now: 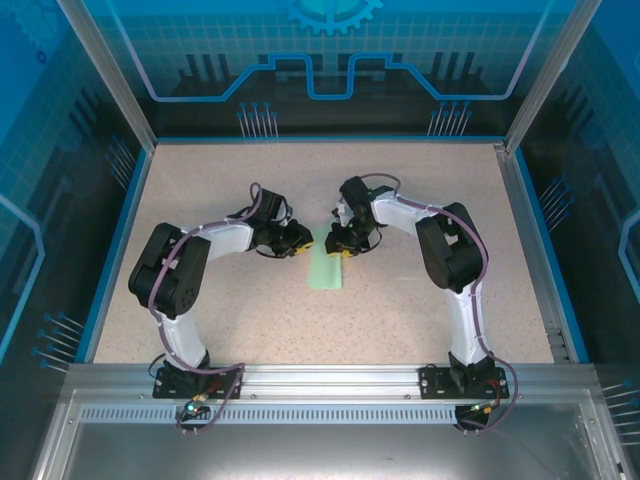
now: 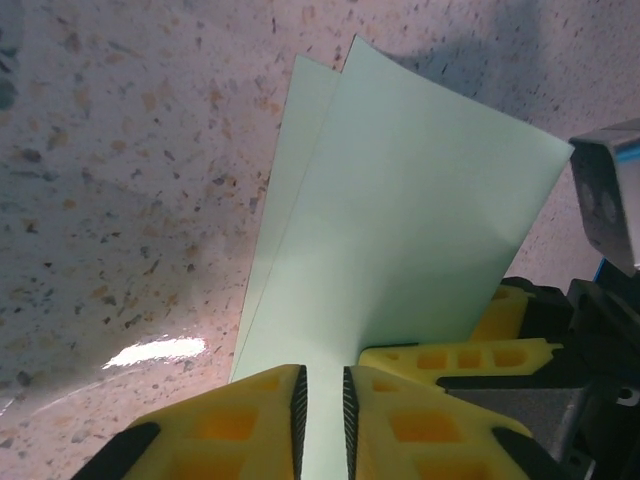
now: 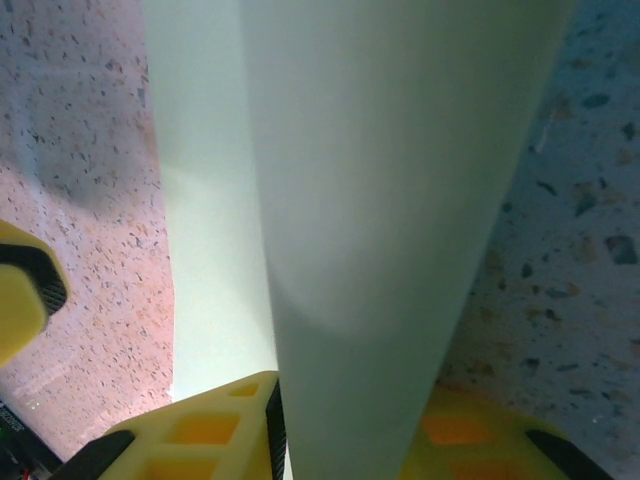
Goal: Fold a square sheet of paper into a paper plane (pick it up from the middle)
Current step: Fold the square sheet of paper in half at the center of the table.
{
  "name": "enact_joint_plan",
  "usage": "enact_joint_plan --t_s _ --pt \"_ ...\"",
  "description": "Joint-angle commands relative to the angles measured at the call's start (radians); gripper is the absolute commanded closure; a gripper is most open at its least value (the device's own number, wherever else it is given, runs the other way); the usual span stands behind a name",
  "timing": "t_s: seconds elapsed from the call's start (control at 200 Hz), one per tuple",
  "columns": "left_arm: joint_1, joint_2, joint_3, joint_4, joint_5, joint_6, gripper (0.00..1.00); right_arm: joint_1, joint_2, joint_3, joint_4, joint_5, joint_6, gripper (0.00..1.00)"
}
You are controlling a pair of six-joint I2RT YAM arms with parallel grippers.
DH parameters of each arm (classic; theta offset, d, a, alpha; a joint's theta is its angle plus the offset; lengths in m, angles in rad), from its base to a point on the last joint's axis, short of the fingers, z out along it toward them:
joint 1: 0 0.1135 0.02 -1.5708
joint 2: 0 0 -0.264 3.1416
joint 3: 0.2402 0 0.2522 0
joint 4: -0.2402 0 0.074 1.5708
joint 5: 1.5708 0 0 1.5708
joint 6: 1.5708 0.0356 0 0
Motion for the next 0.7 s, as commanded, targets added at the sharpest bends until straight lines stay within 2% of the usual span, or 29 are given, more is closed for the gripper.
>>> enact_joint_plan --t_s 0.0,0.17,0.525,0.695 --pt "-0.016 0.029 0.033 0.004 0.055 -0.006 0.83 -0.009 0.024 0.022 -0.039 0.001 -0.014 0.7" --pt "-0.035 0.073 0.069 -0.026 0.08 0.01 0.86 -0.009 0.024 0.027 -0.037 -0.002 -0.007 0.7" --pt "-0.04 0.125 0.088 -0.149 -0.006 0.019 0.92 -0.009 0.013 0.021 -0.026 0.004 0.017 0.69" --pt "-0.042 0.134 0.092 -0.184 -0.029 0.023 0.93 -0.009 -0.027 -0.002 0.014 0.035 0.065 0.66"
